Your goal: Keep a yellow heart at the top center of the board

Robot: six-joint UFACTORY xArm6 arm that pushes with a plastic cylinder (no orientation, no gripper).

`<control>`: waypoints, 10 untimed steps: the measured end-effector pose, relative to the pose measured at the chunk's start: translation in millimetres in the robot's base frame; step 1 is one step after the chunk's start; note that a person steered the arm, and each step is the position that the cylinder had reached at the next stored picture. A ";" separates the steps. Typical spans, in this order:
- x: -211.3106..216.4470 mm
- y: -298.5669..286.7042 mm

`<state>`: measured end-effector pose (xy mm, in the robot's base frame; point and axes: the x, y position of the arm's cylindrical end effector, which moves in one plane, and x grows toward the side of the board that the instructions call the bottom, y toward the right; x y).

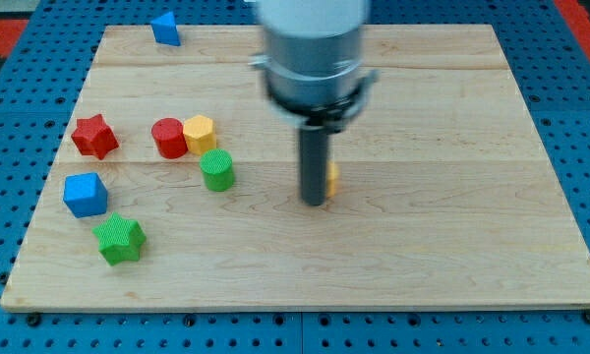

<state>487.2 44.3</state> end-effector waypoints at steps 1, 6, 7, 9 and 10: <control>-61.5 12.2; -200.1 -28.4; -189.5 -70.8; -253.1 -34.5; -249.3 -24.4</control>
